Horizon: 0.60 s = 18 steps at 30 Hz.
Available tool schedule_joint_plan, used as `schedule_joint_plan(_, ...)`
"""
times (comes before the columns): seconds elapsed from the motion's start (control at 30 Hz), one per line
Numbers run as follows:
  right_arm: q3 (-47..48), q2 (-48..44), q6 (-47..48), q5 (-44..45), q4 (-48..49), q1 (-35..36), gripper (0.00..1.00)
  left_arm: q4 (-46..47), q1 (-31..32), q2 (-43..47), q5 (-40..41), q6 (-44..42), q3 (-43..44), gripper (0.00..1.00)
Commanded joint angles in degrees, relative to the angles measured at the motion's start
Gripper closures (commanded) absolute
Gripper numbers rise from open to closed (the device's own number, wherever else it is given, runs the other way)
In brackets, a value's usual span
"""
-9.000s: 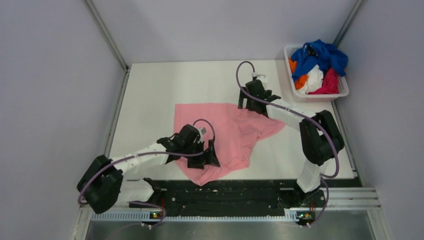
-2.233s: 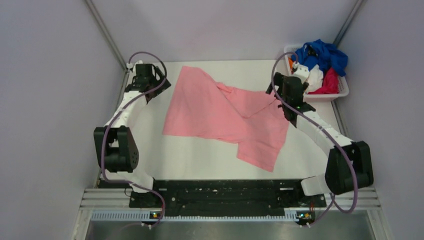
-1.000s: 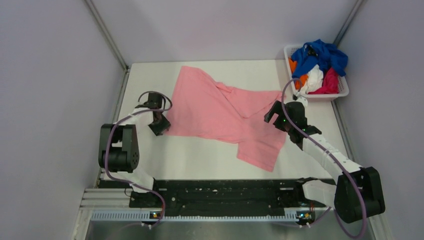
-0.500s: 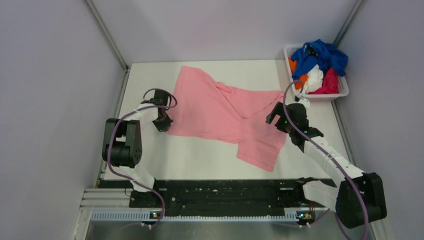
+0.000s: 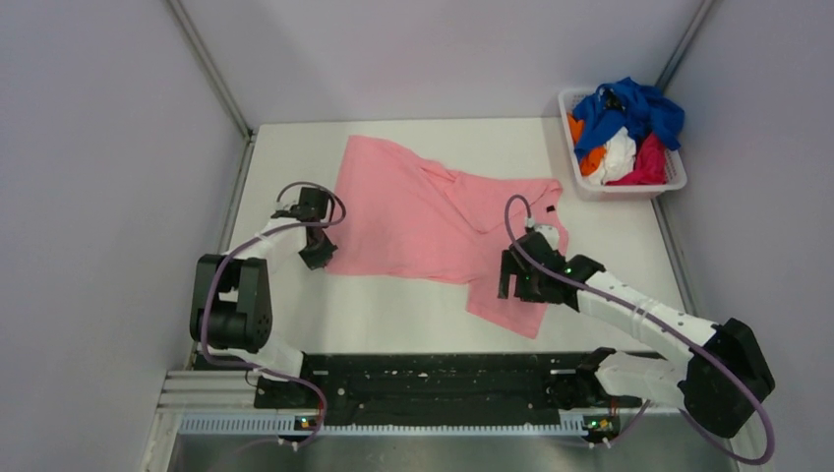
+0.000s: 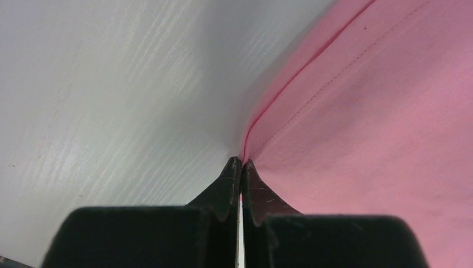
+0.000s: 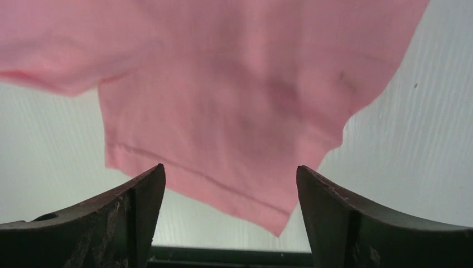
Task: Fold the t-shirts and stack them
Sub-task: Flatten out the tshirt
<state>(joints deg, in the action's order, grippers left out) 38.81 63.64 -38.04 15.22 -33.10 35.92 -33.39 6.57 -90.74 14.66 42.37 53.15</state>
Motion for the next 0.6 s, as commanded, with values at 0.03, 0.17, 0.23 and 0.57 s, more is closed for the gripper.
schedule_joint_plan(0.03, -0.02, 0.51, -7.93, 0.56, -13.41, 6.54, 0.18, 0.56, 0.29, 3.28, 1.17, 0.84, -0.66, 1.0)
schedule_joint_plan(0.17, -3.49, 2.23, -10.38, -1.42, -10.32, 8.93, 0.23, 0.47, 0.29, 3.54, 0.95, 0.96, -0.67, 1.0)
schedule_joint_plan(0.23, -4.43, 4.15, -10.76, -1.73, -7.84, 9.06, 0.29, 0.51, 0.29, 3.76, 1.01, 1.01, -0.65, 1.0)
schedule_joint_plan(0.57, -5.88, 13.6, -11.76, -1.63, -2.25, 9.0, 0.58, -0.15, 0.29, 5.06, 2.37, 0.65, -0.78, 1.0)
